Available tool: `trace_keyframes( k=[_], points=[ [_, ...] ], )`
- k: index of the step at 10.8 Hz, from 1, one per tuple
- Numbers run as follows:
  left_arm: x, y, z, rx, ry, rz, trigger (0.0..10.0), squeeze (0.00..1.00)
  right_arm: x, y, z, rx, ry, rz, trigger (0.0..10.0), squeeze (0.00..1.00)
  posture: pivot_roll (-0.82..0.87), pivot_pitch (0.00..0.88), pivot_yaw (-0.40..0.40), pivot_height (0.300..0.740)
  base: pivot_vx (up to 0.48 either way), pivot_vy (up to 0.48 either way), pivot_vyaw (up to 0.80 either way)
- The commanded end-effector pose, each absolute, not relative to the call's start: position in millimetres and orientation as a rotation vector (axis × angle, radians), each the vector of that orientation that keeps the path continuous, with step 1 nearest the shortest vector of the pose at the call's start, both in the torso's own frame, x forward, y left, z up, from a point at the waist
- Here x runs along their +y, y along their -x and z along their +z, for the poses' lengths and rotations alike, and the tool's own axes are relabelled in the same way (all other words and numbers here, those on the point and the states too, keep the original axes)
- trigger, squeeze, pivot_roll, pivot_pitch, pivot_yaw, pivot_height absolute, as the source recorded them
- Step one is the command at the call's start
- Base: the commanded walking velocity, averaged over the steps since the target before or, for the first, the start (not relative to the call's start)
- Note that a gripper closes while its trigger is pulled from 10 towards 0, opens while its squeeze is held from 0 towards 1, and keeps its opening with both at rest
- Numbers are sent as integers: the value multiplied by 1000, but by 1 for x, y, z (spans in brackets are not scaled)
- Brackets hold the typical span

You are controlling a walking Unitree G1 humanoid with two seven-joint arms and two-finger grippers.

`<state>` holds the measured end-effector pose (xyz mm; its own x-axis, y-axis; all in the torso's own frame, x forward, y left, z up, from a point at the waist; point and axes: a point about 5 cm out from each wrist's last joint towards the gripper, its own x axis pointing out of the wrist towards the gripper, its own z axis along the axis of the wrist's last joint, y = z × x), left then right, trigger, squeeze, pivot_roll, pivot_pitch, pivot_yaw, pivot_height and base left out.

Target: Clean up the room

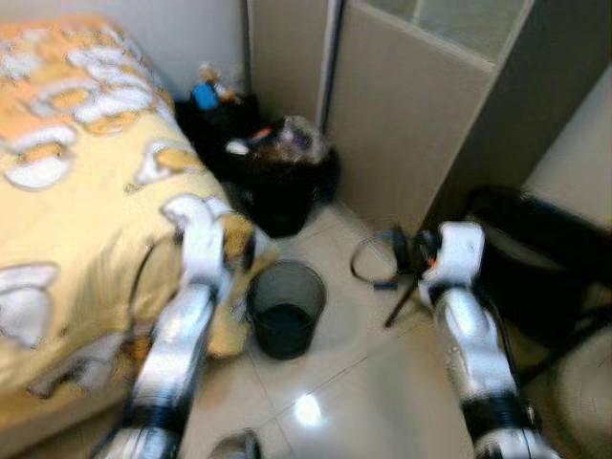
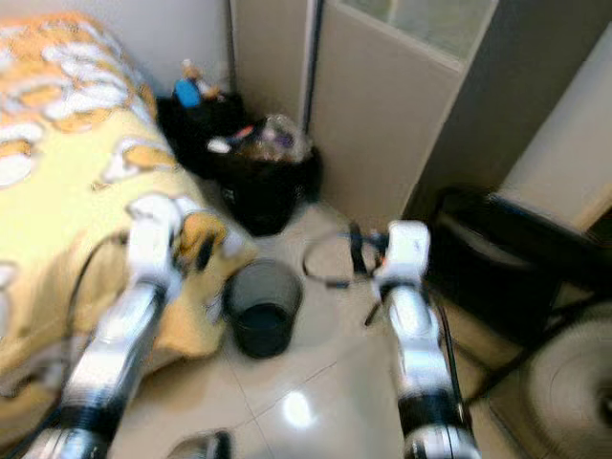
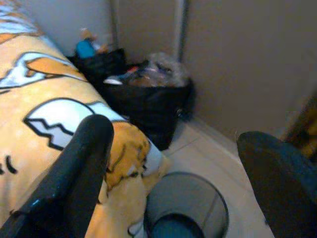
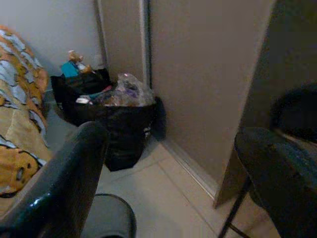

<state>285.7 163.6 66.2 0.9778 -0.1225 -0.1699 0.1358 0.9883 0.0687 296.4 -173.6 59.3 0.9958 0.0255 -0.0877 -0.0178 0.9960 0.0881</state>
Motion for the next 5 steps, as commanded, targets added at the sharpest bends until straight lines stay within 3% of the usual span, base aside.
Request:
trace_keyframes(
  k=[1,2,5],
  points=[
    [154,-277,66,176,-87,-201,10000,0,-178,-284,46,130,-67,54,10000,498,43,0,-134,740,0,0,0],
    [148,-275,65,159,-57,-180,10000,0,-179,-269,37,161,2,123,10000,502,67,0,-180,740,0,0,0],
    [154,-274,82,106,-102,-108,10000,0,-196,-257,33,200,-53,61,10000,506,121,0,-207,740,0,0,0]
  ],
)
